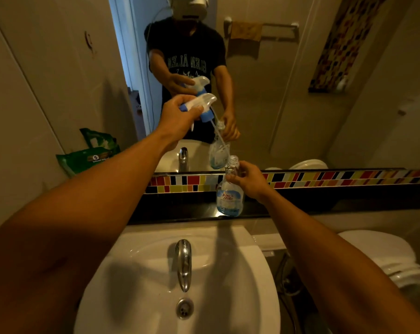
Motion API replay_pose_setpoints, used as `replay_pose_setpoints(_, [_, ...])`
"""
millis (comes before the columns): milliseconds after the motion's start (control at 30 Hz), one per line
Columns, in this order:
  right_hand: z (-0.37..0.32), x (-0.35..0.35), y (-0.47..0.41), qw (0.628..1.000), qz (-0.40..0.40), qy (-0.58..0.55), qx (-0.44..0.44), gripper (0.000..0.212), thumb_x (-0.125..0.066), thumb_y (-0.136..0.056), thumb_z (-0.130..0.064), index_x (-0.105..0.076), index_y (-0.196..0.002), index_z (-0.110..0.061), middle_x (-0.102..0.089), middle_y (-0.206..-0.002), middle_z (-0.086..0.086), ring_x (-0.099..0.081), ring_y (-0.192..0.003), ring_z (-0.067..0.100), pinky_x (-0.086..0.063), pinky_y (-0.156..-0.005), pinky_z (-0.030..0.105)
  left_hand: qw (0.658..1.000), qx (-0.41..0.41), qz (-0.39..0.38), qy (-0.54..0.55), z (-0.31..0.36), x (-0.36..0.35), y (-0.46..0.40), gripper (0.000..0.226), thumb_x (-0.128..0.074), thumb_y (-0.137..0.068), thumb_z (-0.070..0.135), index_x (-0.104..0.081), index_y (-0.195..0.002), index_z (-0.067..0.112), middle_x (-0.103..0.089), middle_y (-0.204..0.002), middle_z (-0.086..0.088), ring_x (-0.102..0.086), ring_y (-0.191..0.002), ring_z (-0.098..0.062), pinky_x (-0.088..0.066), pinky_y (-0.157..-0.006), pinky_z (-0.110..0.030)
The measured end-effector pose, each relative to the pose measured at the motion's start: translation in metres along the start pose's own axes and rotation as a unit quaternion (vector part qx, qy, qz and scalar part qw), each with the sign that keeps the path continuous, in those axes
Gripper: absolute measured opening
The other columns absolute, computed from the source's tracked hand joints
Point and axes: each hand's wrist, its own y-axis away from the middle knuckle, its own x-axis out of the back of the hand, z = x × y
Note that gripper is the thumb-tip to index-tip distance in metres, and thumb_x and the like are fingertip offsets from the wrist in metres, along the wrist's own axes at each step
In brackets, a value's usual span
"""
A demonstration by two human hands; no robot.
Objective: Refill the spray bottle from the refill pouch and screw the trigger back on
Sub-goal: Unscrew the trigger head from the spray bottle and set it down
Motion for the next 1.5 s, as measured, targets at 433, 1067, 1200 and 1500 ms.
replay_pose_setpoints(433, [-0.020,0.002,0.021,0.998,0.064,0.022,-0.015,0.035,-0.075,-0.094,-0.011,-0.063,-0.128,-0.010,-0.072,-0.113,0.004,-0.070,-0.105,0.023,-0.058,-0.099,0.051,0.989,0.047,0.112,0.087,0.007,0.059,0.003,0.021,-0.054,-0.099,0.013,-0.059,-0.118,0.008,-0.064,-0.113,-0.013,-0.067,-0.091,-0.017,-0.057,-0.083,-0.033])
replay_pose_setpoints(1067, [-0.028,0.001,0.022,0.999,0.047,0.003,0.023,0.036,-0.078,-0.093,-0.013,-0.064,-0.126,-0.017,-0.071,-0.116,0.001,-0.069,-0.111,0.025,-0.060,-0.096,0.055,0.916,0.252,0.203,0.238,-0.099,0.082,0.035,0.030,-0.051,-0.094,-0.001,-0.059,-0.122,-0.002,-0.065,-0.101,-0.010,-0.069,-0.085,-0.019,-0.060,-0.077,-0.032])
replay_pose_setpoints(1200, [-0.030,-0.010,0.013,0.999,0.030,-0.004,0.036,0.039,-0.078,-0.093,-0.014,-0.064,-0.130,-0.014,-0.071,-0.121,0.007,-0.070,-0.113,0.029,-0.061,-0.094,0.057,0.912,0.283,0.210,0.211,-0.136,0.075,0.055,0.032,-0.050,-0.091,-0.004,-0.058,-0.121,-0.004,-0.064,-0.106,-0.016,-0.069,-0.092,-0.025,-0.059,-0.084,-0.039])
replay_pose_setpoints(1500, [-0.033,-0.058,-0.016,0.997,-0.030,0.017,0.066,0.037,-0.075,-0.095,-0.015,-0.062,-0.130,-0.014,-0.067,-0.122,0.003,-0.066,-0.112,0.024,-0.061,-0.093,0.051,0.897,0.365,0.222,0.114,-0.202,0.063,0.085,0.023,-0.049,-0.094,0.004,-0.057,-0.078,0.018,-0.061,-0.082,-0.008,-0.063,-0.075,-0.021,-0.052,-0.058,-0.029])
